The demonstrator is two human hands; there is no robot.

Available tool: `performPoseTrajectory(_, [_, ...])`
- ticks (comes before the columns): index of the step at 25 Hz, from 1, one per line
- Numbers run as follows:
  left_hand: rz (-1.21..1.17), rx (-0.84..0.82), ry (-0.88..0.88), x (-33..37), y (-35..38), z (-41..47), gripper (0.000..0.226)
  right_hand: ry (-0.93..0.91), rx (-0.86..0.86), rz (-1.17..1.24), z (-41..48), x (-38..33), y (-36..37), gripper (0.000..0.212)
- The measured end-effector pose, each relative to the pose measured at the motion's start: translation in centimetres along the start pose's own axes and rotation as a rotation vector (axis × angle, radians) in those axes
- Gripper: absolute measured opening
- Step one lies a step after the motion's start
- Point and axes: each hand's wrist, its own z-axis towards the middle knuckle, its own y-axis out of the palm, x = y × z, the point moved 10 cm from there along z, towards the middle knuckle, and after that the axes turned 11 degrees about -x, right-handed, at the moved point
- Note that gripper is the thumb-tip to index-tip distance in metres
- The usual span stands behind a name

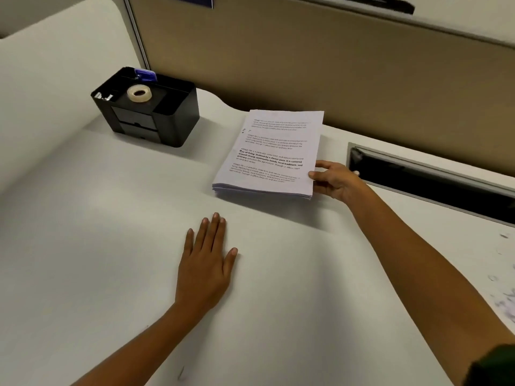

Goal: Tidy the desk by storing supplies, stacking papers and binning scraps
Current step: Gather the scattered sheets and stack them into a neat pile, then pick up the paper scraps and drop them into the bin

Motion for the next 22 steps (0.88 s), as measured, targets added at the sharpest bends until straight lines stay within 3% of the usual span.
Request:
performPoseTrajectory(9, [0.009,-0.008,-0.005,-0.1,0.0,0.0,0.063,0.003,0.076,-0.151,1.9,0.3,-0.6,0.038])
performPoseTrajectory(18, [-0.010,0.039,0.017,-0.1,-0.2,-0.1,0.062,0.039,0.164,-0.751,0.3,-1.2,0.8,0.053])
performPoseTrajectory(22, [-0.074,0.040,0.026,-0.2,-0.3,-0.2,0.064,-0.017,0.220,-0.770,-1.8,-0.4,0.6,0.061])
